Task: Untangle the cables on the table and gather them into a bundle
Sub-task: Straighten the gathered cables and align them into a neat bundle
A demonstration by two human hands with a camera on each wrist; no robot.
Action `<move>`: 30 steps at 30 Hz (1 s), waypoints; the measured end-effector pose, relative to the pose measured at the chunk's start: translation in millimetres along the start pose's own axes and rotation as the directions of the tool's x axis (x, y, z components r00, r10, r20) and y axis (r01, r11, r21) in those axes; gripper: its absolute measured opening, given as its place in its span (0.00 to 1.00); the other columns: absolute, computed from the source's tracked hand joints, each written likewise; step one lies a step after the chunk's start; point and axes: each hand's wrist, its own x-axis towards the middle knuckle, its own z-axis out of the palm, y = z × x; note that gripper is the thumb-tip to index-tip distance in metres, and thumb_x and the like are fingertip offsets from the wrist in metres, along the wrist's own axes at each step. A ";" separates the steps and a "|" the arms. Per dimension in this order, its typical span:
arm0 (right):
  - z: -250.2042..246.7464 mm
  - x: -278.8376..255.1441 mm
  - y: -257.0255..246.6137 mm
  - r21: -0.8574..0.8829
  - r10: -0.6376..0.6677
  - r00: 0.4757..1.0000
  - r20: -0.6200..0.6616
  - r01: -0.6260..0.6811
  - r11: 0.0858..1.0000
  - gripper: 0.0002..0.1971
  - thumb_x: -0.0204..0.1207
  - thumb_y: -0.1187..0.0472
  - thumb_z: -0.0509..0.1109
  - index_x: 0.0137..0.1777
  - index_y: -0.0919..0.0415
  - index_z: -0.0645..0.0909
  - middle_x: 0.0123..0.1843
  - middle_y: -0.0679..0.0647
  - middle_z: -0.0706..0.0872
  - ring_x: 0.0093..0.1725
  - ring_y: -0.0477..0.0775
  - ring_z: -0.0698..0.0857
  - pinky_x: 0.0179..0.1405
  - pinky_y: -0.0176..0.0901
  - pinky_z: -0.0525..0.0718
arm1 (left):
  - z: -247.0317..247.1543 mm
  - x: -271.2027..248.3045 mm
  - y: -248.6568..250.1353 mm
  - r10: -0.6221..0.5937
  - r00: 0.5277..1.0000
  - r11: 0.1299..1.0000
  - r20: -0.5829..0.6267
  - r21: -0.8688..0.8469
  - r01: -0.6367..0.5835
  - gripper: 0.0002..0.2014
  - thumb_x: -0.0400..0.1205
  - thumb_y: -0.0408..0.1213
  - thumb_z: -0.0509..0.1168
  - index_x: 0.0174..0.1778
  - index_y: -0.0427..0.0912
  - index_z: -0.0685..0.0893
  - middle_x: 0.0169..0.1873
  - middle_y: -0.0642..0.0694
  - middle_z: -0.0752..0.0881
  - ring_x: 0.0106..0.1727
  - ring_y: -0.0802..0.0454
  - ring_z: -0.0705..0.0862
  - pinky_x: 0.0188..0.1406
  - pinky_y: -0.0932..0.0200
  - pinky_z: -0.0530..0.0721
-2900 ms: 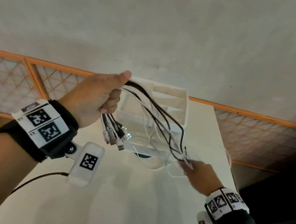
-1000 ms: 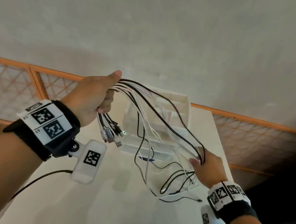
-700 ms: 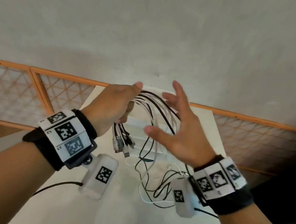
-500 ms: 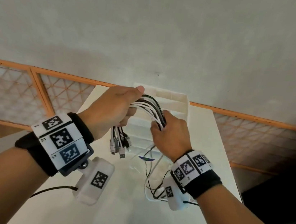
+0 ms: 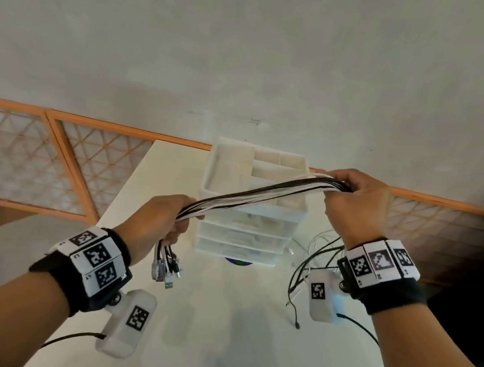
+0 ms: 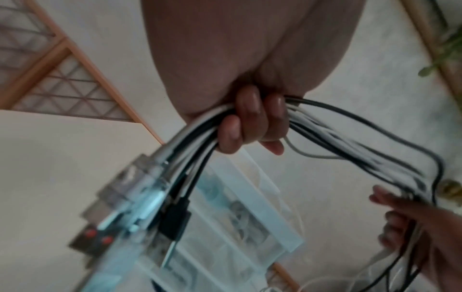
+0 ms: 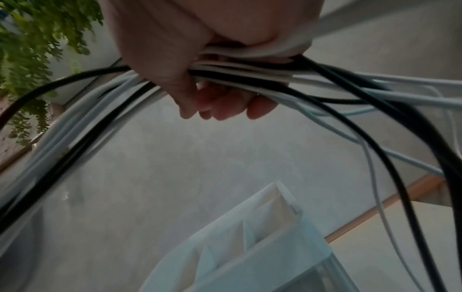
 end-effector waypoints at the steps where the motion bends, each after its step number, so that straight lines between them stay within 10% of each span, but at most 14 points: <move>1: -0.2 1.2 5.3 -0.020 0.005 1.000 -0.001 -0.005 1.000 0.19 0.67 0.74 0.71 0.35 0.44 0.87 0.24 0.33 0.86 0.22 0.41 0.81 0.21 0.32 0.75 | 0.3 0.1 -4.0 0.011 1.000 1.000 0.012 0.003 -0.011 0.19 0.88 0.36 0.51 0.43 0.34 0.87 0.19 0.50 0.65 0.23 0.52 0.60 0.22 0.59 0.61; 7: -7.7 3.7 33.7 -0.193 0.068 0.996 -0.058 -0.078 0.978 0.13 0.68 0.62 0.78 0.29 0.44 0.84 0.27 0.45 0.87 0.29 0.53 0.87 0.30 0.41 0.83 | -15.4 -1.1 -13.6 0.044 0.997 0.969 0.061 -0.244 -0.027 0.26 0.84 0.59 0.57 0.48 0.37 0.83 0.22 0.50 0.62 0.23 0.54 0.59 0.28 0.57 0.61; 11: -1.4 -3.4 25.5 -0.154 0.006 1.000 0.027 -0.001 0.988 0.11 0.72 0.57 0.81 0.32 0.45 0.85 0.28 0.51 0.87 0.25 0.47 0.79 0.27 0.40 0.76 | -21.5 6.5 -35.3 -0.059 0.991 0.996 0.124 0.071 0.050 0.43 0.80 0.71 0.45 0.47 0.34 0.88 0.20 0.47 0.69 0.23 0.50 0.69 0.32 0.54 0.70; 13: 5.6 -6.4 14.3 -0.114 -0.039 0.995 0.091 0.049 0.992 0.09 0.71 0.56 0.81 0.34 0.46 0.86 0.24 0.54 0.83 0.22 0.45 0.72 0.24 0.39 0.69 | -20.3 7.2 -34.7 -0.118 0.981 0.975 0.152 0.204 0.085 0.49 0.74 0.79 0.42 0.57 0.36 0.88 0.33 0.44 0.85 0.36 0.46 0.84 0.50 0.46 0.81; 15: 11.2 -8.2 2.6 -0.067 -0.071 0.986 0.148 0.082 0.994 0.08 0.71 0.58 0.82 0.36 0.49 0.85 0.20 0.49 0.76 0.19 0.43 0.67 0.23 0.37 0.65 | -12.1 4.6 -16.6 -0.092 0.987 0.971 0.130 0.233 0.059 0.48 0.71 0.82 0.44 0.72 0.48 0.80 0.59 0.52 0.83 0.62 0.51 0.82 0.75 0.42 0.72; 18: 22.7 -15.7 -16.3 -0.025 -0.110 0.966 0.236 0.120 0.993 0.11 0.71 0.60 0.80 0.40 0.54 0.78 0.21 0.56 0.78 0.20 0.47 0.68 0.22 0.40 0.64 | 17.4 1.5 29.2 0.117 0.982 0.967 0.151 0.207 -0.147 0.40 0.71 0.82 0.47 0.68 0.61 0.79 0.69 0.62 0.80 0.75 0.56 0.75 0.81 0.43 0.63; 25: 17.5 -12.2 -31.6 -0.082 -0.095 0.977 0.189 0.112 0.990 0.14 0.69 0.64 0.75 0.38 0.53 0.69 0.25 0.49 0.78 0.21 0.44 0.70 0.23 0.40 0.68 | 57.7 -13.2 85.7 0.214 0.893 0.939 0.395 0.169 -0.300 0.42 0.75 0.77 0.45 0.52 0.45 0.90 0.41 0.41 0.94 0.52 0.50 0.91 0.70 0.44 0.77; 30: 6.3 -12.4 -32.6 -0.111 -0.116 0.980 0.161 0.135 0.985 0.16 0.69 0.63 0.76 0.35 0.52 0.68 0.23 0.43 0.72 0.19 0.41 0.68 0.22 0.39 0.67 | 76.7 -17.3 86.6 0.299 0.898 0.927 0.322 0.127 -0.354 0.29 0.79 0.65 0.59 0.40 0.39 0.86 0.20 0.50 0.79 0.23 0.53 0.81 0.31 0.60 0.79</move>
